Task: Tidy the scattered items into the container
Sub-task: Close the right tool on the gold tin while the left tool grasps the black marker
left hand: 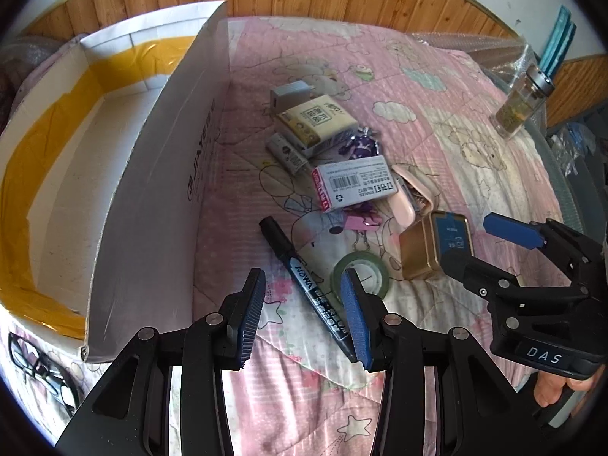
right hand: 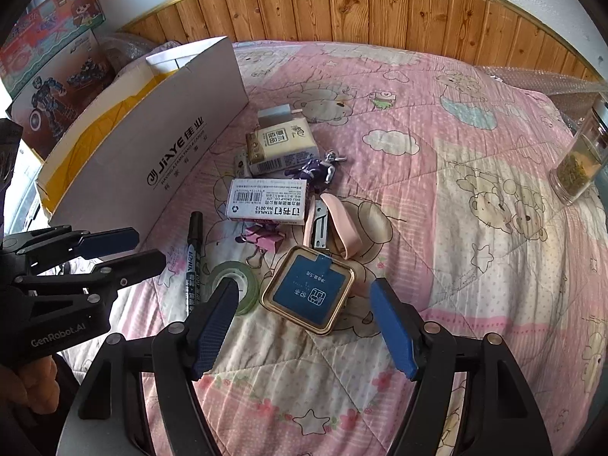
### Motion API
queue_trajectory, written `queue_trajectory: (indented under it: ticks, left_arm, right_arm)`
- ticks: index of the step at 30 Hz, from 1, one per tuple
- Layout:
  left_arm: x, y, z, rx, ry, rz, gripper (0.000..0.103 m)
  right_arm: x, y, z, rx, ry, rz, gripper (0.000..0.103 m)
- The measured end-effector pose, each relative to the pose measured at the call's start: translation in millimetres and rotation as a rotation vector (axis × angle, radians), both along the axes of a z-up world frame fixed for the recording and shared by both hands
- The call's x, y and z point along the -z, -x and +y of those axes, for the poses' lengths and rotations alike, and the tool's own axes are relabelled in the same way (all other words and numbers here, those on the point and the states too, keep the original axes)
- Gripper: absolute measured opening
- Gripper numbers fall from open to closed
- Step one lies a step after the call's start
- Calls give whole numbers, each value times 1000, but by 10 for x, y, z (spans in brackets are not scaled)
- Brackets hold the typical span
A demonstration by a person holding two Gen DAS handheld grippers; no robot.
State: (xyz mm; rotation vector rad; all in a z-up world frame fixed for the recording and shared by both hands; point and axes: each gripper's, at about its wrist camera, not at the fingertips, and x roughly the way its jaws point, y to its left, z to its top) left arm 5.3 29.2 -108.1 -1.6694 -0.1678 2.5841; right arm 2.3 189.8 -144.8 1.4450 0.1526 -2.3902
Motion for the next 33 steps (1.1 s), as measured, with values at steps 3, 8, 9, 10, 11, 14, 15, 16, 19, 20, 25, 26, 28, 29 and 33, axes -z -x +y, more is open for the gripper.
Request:
queue_trajectory:
  ticks: [3,8,9,10,11,14,15,16,19,20,25,26,28,29,33]
  left_arm:
    - [89,71,-34,-13,8,-9,44]
    - [279,183,-46,-23,8,-46,44]
    - [323,203,-56,-29,5,-55,44]
    - [361,217,-69,-33,1,-63,44]
    - [395,228,-80,-36,-3,-69,44]
    - [484,251,-97,-40,-15,-77,44]
    - [495,251,-92,-40,-10,-70,44]
    - [493,250,-79,-38,-2,-61,44]
    - [495,255,-58,-23,-3,-41,44]
    - [497,258,-52,-18,-6,-33,44]
    - [506,264,-78,7,-60,-19,21]
    - [506,257,-84,10,-68,-19,20]
    - [490,238,-95,9,-79,-15,17]
    - [475,229,-98,9,-83,-11,17]
    - [383,191,-117,6,-85,12,17]
  right_arm:
    - [85,67,54,17,-5,-13,73]
    - [196,172,174,55,67,-56,75]
    - [205,186,184,60,76,-65,75]
    - [208,199,187,63,81,-71,75]
    - [208,207,185,63,81,-73,75]
    - [192,217,170,58,84,-72,76]
    - [188,221,160,53,95,-74,76]
    - [188,224,143,48,100,-77,76]
    - [234,239,61,37,78,-86,76]
    - [259,239,39,36,65,-91,76]
    - [344,252,78,45,48,-120,59]
    - [341,250,97,51,46,-118,59]
    - [335,240,131,57,46,-116,58]
    - [327,233,145,61,44,-113,58]
    - [262,208,194,70,45,-95,58]
